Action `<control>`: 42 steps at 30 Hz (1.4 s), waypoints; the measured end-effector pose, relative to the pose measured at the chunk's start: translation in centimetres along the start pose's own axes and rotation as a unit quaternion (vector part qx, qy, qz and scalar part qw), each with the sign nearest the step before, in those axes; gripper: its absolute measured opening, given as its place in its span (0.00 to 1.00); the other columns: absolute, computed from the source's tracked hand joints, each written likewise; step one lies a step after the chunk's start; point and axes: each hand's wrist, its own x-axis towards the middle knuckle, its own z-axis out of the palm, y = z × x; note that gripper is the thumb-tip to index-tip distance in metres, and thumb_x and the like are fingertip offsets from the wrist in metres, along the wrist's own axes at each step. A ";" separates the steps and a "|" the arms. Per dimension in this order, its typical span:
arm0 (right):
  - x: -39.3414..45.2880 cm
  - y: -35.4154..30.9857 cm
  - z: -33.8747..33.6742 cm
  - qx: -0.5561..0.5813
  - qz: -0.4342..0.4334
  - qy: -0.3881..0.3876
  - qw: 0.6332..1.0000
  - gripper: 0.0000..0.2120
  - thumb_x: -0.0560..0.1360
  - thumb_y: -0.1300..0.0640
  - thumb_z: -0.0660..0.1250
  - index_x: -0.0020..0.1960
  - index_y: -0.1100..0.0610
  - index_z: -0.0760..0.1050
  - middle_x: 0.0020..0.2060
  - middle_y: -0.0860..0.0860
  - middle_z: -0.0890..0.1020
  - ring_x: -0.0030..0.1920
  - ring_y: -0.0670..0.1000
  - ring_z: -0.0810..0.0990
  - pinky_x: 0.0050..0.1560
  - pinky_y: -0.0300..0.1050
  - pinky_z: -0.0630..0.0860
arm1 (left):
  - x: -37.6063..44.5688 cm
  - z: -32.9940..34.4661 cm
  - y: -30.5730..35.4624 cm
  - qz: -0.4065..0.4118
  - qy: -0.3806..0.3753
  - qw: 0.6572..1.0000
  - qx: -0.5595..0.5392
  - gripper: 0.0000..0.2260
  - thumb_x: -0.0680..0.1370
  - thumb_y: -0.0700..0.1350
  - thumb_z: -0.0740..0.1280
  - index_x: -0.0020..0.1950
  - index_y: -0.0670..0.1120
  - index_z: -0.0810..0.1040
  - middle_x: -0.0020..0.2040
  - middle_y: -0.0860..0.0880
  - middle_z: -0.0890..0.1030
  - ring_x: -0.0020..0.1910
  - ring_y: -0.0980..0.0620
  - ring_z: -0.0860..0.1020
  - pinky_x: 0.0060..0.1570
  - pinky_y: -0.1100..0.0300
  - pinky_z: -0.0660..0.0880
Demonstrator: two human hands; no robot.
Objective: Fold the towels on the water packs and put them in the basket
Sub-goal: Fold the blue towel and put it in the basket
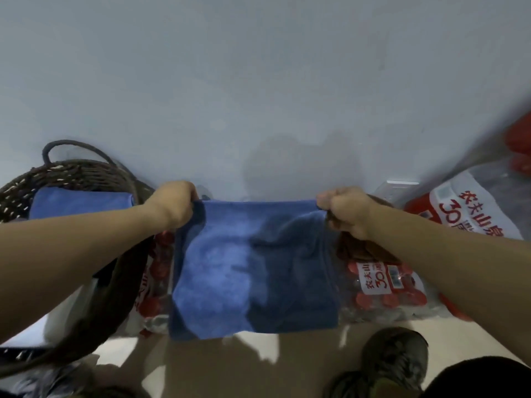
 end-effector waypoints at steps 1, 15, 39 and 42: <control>0.5 0.1 0.0 -0.021 -0.013 0.020 0.999 0.09 0.78 0.62 0.67 0.39 0.57 0.75 0.33 0.55 0.75 0.30 0.52 0.72 0.23 0.39 0.71 | 0.4 0.2 0.0 0.013 0.011 1.000 0.001 0.11 0.75 0.36 0.65 0.55 0.42 0.81 0.58 0.40 0.80 0.57 0.40 0.77 0.56 0.51 0.75; 3.7 1.0 2.2 -0.469 -0.105 -0.006 0.877 0.18 0.75 0.53 0.71 0.62 0.59 0.75 0.59 0.58 0.78 0.57 0.57 0.78 0.55 0.47 0.76 | 2.1 1.4 -0.2 0.029 0.030 0.999 0.032 0.09 0.75 0.40 0.68 0.55 0.41 0.78 0.53 0.40 0.81 0.53 0.40 0.78 0.50 0.54 0.74; 1.6 0.8 -1.9 -0.055 -0.129 -0.016 0.990 0.08 0.72 0.59 0.75 0.49 0.59 0.81 0.40 0.56 0.84 0.39 0.53 0.84 0.33 0.45 0.82 | 0.0 -0.1 -0.8 -0.020 0.034 0.996 -0.076 0.07 0.79 0.37 0.65 0.53 0.39 0.82 0.50 0.38 0.83 0.43 0.43 0.75 0.43 0.55 0.71; 2.2 1.0 -1.7 -0.098 -0.135 0.030 0.985 0.09 0.74 0.54 0.73 0.46 0.60 0.82 0.36 0.54 0.83 0.35 0.52 0.81 0.28 0.41 0.77 | 0.5 0.3 -1.1 -0.043 0.029 0.991 -0.126 0.08 0.80 0.41 0.65 0.47 0.38 0.82 0.41 0.41 0.82 0.37 0.46 0.76 0.40 0.57 0.71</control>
